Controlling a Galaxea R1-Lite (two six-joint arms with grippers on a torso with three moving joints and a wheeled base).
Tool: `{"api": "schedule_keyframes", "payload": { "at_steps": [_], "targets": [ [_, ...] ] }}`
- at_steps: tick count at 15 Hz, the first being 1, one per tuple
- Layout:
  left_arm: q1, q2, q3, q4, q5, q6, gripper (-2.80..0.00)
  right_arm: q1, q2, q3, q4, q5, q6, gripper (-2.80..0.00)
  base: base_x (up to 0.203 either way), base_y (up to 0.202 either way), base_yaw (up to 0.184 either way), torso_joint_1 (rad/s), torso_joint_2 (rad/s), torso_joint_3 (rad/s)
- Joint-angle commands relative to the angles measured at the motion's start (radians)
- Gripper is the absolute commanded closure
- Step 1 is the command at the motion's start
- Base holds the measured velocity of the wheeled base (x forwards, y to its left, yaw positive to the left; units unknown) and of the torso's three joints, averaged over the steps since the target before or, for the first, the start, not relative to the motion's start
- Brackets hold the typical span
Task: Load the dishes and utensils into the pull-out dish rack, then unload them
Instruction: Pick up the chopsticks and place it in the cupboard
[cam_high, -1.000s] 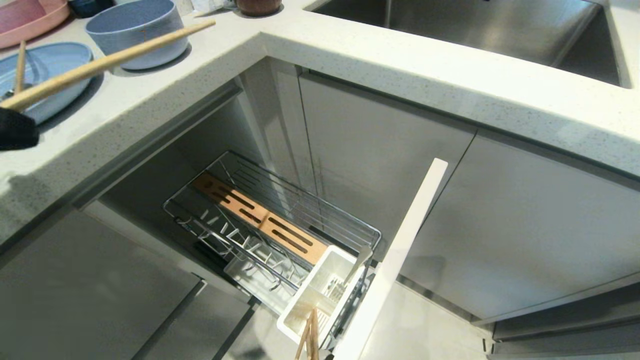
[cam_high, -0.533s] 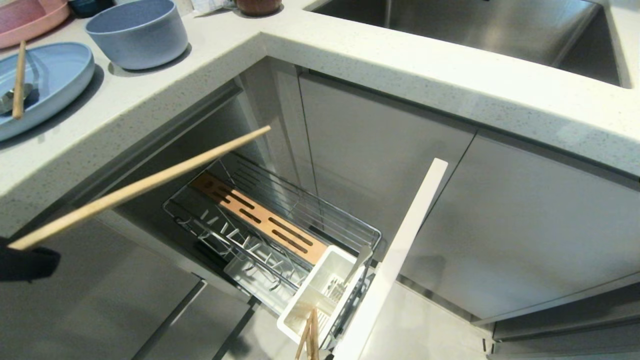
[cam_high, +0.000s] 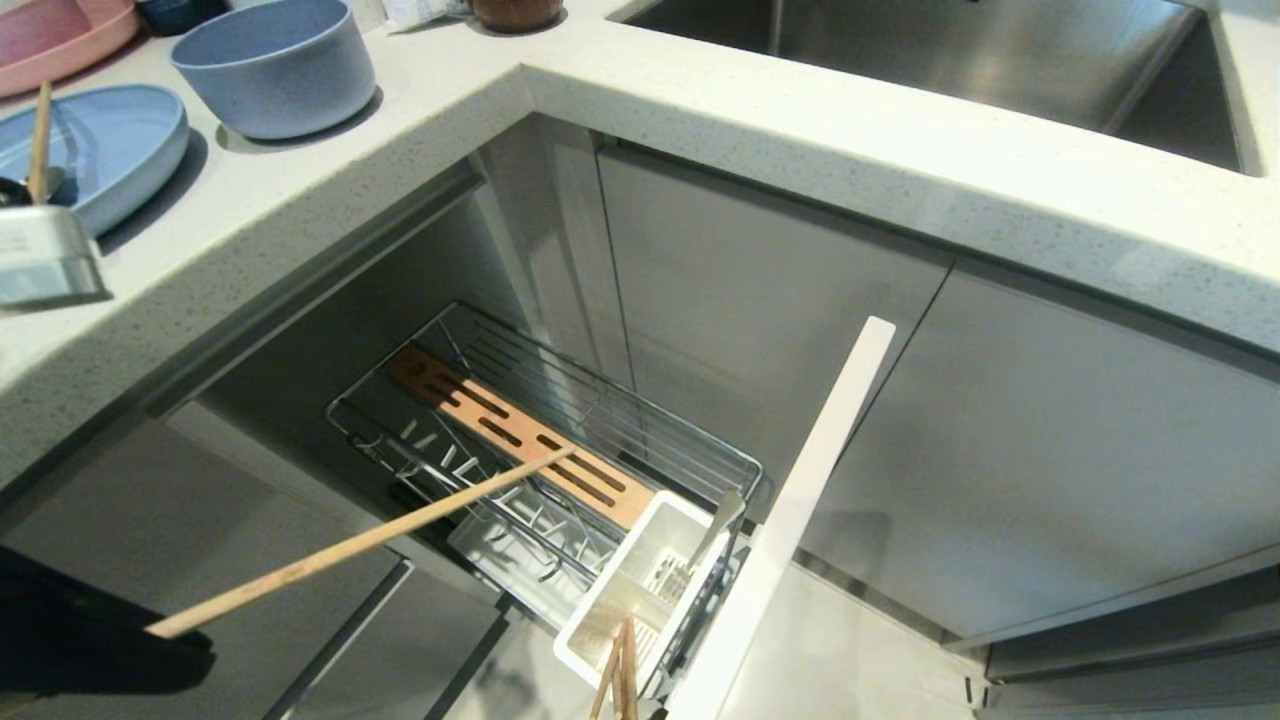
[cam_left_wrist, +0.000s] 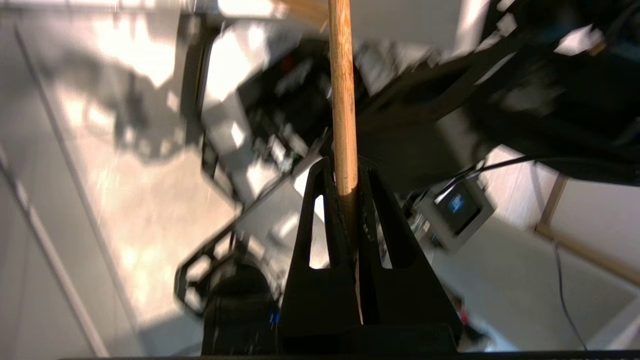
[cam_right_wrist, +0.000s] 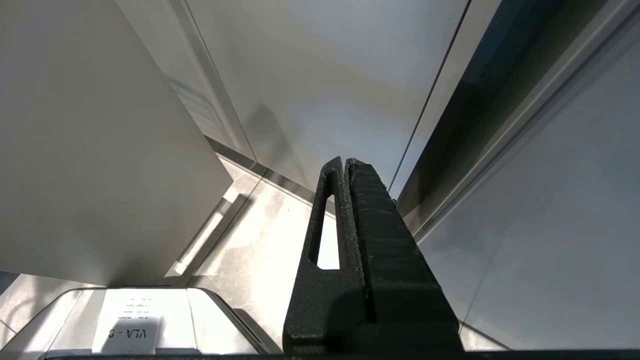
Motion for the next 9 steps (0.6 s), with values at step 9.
{"api": "schedule_keyframes", "payload": {
  "at_steps": [9],
  "targets": [
    [-0.005,0.213,0.100,0.097,0.033,0.074,0.00,0.000,-0.004,0.002,0.000,0.000,0.000,0.00,0.000,0.000,0.000,0.000,0.00,0.000]
  ]
}}
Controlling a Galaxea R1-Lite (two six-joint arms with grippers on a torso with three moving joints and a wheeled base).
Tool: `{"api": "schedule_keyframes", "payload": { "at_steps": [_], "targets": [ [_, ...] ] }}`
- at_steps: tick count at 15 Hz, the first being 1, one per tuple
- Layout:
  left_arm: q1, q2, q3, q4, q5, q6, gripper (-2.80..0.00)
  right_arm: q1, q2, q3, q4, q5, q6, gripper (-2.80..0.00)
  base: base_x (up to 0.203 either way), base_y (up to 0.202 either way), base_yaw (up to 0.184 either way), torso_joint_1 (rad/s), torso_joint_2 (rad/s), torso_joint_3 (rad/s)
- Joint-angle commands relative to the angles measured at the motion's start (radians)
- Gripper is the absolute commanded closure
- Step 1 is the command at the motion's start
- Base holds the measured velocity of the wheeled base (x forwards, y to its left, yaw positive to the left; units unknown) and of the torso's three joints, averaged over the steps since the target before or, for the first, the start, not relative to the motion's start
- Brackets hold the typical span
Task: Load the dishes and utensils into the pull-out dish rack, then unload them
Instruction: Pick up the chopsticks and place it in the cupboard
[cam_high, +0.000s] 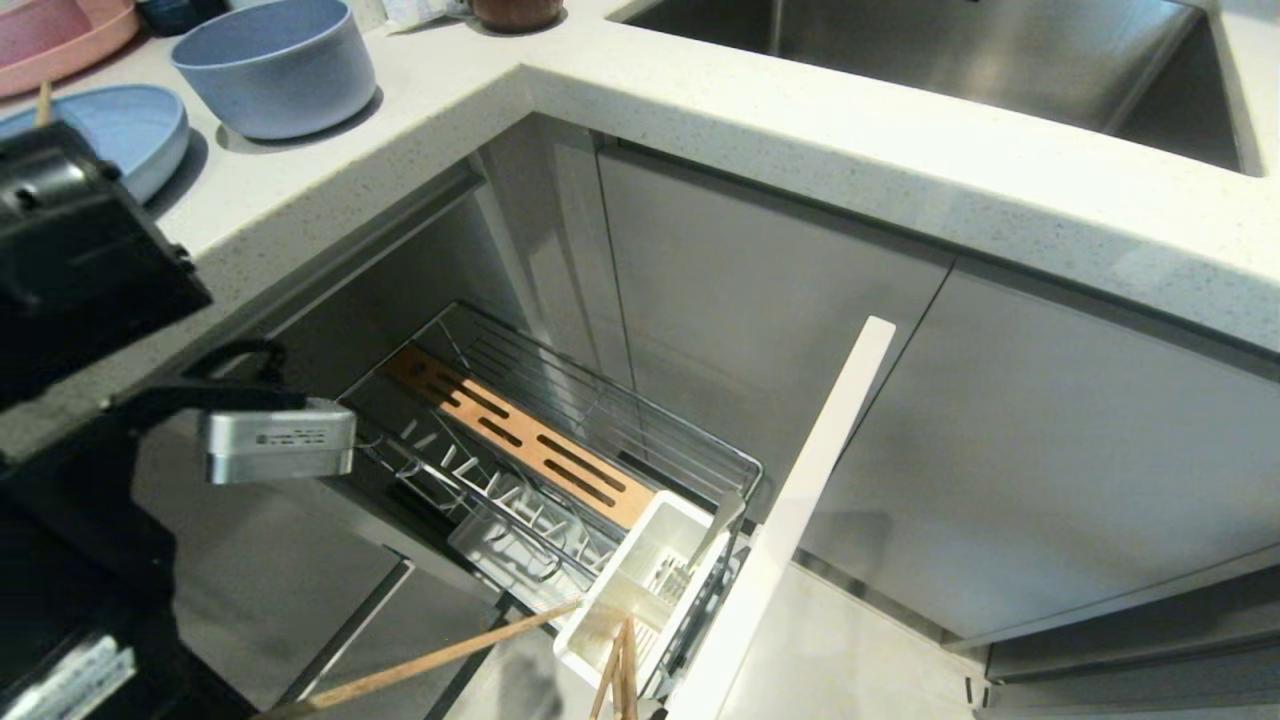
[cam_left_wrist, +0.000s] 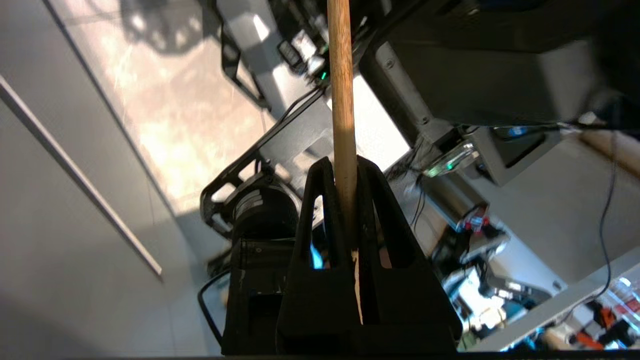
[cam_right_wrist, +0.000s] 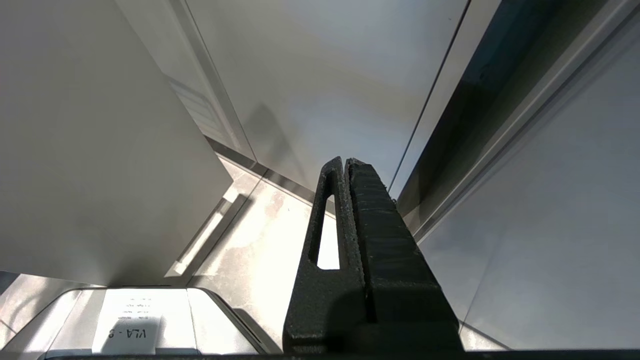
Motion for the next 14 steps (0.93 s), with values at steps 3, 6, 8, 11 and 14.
{"api": "schedule_keyframes", "payload": {
  "at_steps": [3,6,8,11,14],
  "targets": [
    [-0.015,0.110,0.126,-0.134,0.056,-0.001,0.00,0.000,-0.003,0.002,0.000,0.000,0.000,0.00,0.000,0.000,0.000,0.000,0.00,0.000],
    [-0.024,0.169,0.154,-0.193,0.068,-0.001,0.00,0.000,-0.003,0.002,0.000,0.000,0.001,0.00,0.000,0.000,0.000,0.000,0.00,0.000],
    [-0.028,0.191,0.176,-0.268,0.068,-0.001,0.00,0.000,-0.003,0.002,0.000,0.000,0.001,0.00,0.000,0.000,0.000,0.000,0.00,0.000],
    [-0.030,0.230,0.208,-0.338,0.068,-0.001,0.00,0.000,-0.003,0.002,0.000,0.000,0.002,0.00,0.000,0.000,0.000,0.000,0.00,0.000],
    [-0.030,0.274,0.210,-0.356,0.068,-0.002,0.00,0.000,-0.004,0.002,0.000,0.000,0.001,0.00,0.000,0.000,0.000,0.000,0.00,0.000]
  ]
}}
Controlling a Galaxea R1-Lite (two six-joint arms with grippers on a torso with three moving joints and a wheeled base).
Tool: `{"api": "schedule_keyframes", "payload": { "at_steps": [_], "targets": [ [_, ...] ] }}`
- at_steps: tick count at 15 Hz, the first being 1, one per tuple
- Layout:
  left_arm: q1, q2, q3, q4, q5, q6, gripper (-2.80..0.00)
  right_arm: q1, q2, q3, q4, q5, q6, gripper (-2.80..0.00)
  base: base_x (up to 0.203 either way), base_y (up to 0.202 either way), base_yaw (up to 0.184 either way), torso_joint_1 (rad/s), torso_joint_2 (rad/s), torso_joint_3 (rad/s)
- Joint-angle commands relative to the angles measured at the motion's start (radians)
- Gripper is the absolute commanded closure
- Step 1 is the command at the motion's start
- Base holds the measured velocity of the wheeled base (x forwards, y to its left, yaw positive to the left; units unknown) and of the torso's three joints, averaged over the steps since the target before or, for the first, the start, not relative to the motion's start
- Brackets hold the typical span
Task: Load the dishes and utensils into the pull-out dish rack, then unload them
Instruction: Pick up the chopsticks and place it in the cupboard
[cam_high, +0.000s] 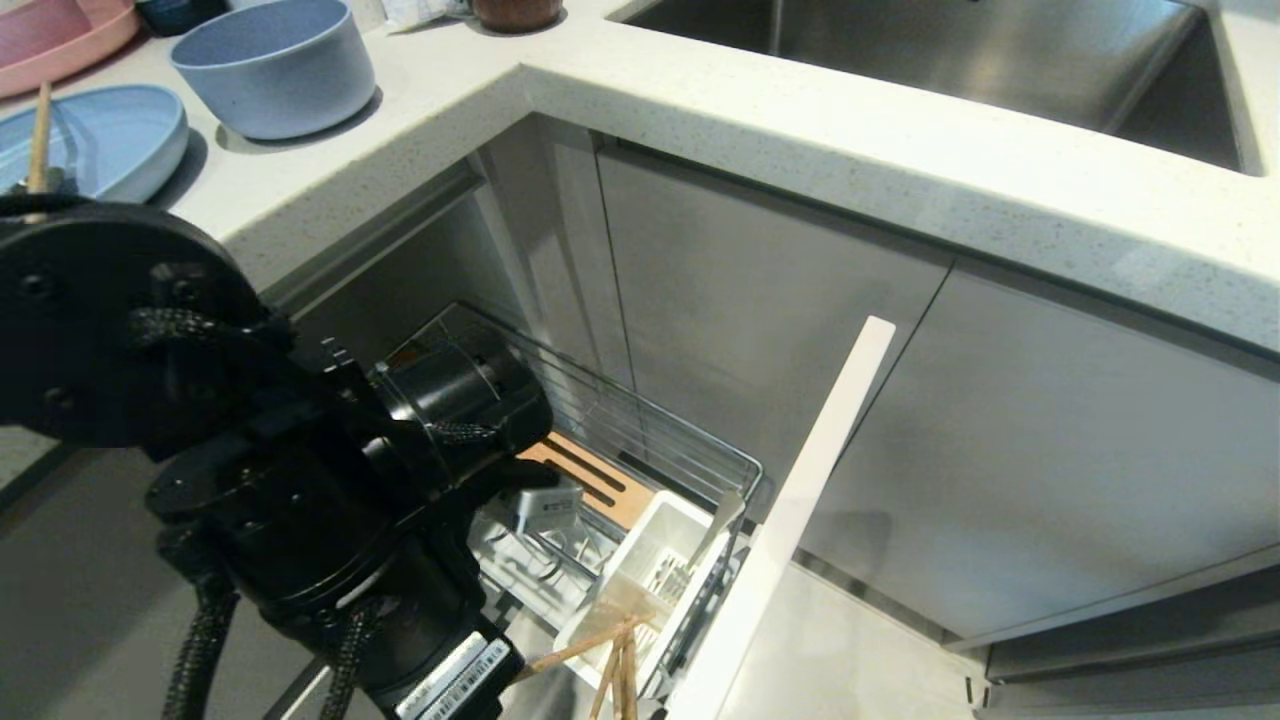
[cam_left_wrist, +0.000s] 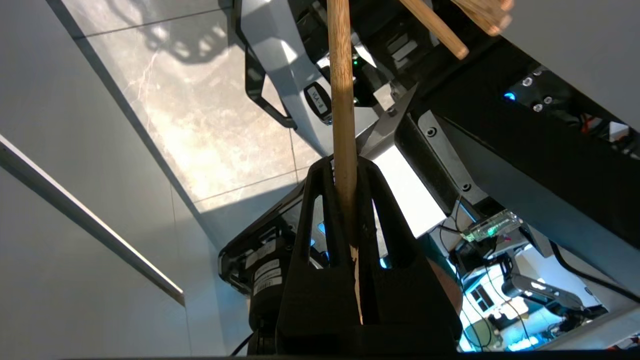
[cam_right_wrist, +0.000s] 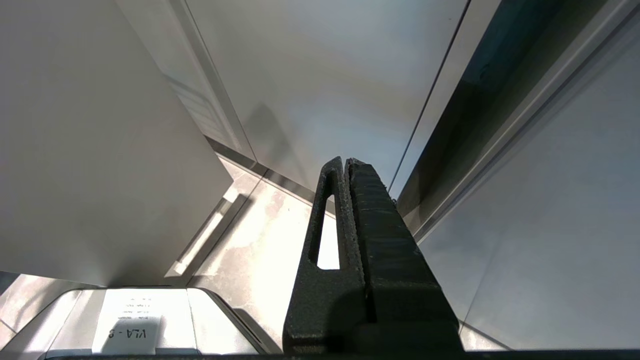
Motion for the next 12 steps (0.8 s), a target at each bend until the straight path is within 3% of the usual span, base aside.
{"api": "schedule_keyframes", "payload": {
  "at_steps": [1,12],
  "targets": [
    [0.000,0.056,0.004,-0.017,-0.001,-0.002,0.00,0.000,-0.002,0.002,0.000,0.000,0.000,0.00,0.000,0.000,0.000,0.000,0.00,0.000],
    [0.041,0.198,-0.008,-0.100,-0.012,-0.013,0.00,0.000,-0.003,0.002,0.000,0.000,0.000,0.00,0.000,0.000,0.000,0.000,0.00,0.000]
  ]
}}
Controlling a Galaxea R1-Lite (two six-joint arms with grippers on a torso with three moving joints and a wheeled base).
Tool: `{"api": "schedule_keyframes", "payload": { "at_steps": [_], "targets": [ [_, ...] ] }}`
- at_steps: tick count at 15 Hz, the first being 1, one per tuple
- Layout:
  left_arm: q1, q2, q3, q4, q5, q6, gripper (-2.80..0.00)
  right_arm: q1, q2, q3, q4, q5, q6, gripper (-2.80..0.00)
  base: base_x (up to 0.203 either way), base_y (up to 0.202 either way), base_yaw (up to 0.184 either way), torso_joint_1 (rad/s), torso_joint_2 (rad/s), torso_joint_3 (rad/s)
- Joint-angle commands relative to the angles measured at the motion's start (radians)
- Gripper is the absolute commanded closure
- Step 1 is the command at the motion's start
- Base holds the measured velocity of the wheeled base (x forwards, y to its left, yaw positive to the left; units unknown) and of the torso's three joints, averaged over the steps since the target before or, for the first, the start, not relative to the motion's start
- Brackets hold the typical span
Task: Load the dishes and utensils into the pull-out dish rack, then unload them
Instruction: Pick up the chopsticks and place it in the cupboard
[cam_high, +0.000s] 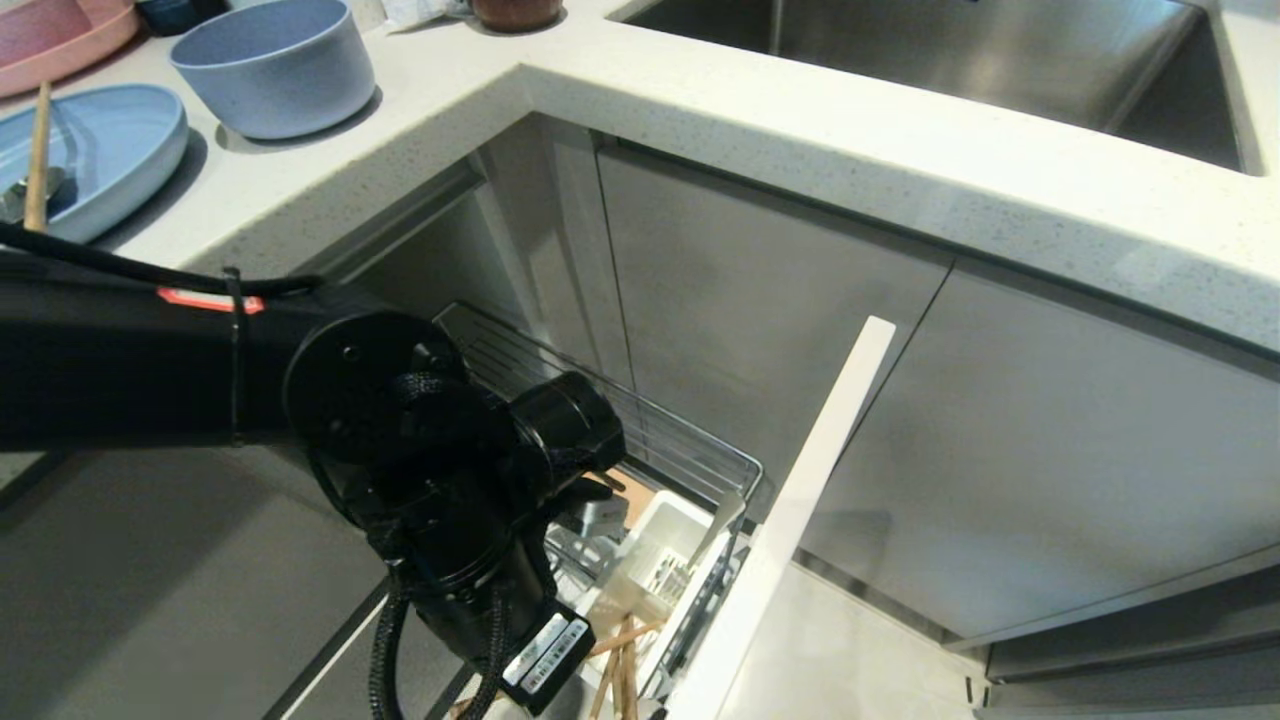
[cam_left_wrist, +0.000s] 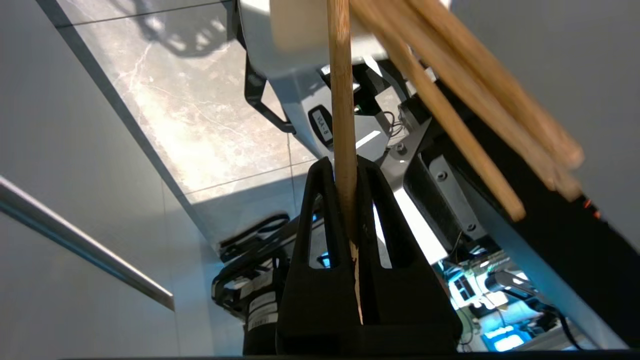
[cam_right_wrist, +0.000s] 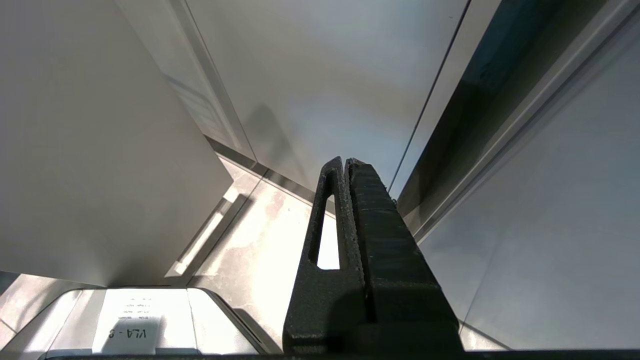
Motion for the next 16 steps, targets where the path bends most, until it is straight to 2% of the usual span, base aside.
{"api": "schedule_keyframes", "payload": {
  "at_steps": [1,9,10,16],
  "targets": [
    [0.002,0.040,-0.007,0.001,-0.009,-0.003,0.00,0.000,-0.002,0.002,0.000,0.000,0.000,0.00,0.000,0.000,0.000,0.000,0.00,0.000],
    [0.010,0.061,-0.024,-0.011,-0.018,-0.024,0.00,0.000,-0.003,0.002,0.000,0.000,0.000,0.00,0.000,0.000,0.000,0.000,0.00,0.000],
    [0.013,0.061,-0.024,-0.011,-0.018,-0.024,-2.80,0.000,-0.004,0.002,0.000,0.000,0.000,0.00,0.000,0.000,0.000,0.000,0.00,0.000],
    [0.010,0.056,-0.029,-0.014,-0.017,-0.053,-2.80,0.000,-0.002,0.002,0.000,0.000,0.000,0.00,0.000,0.000,0.000,0.000,0.00,0.000]
  ]
}}
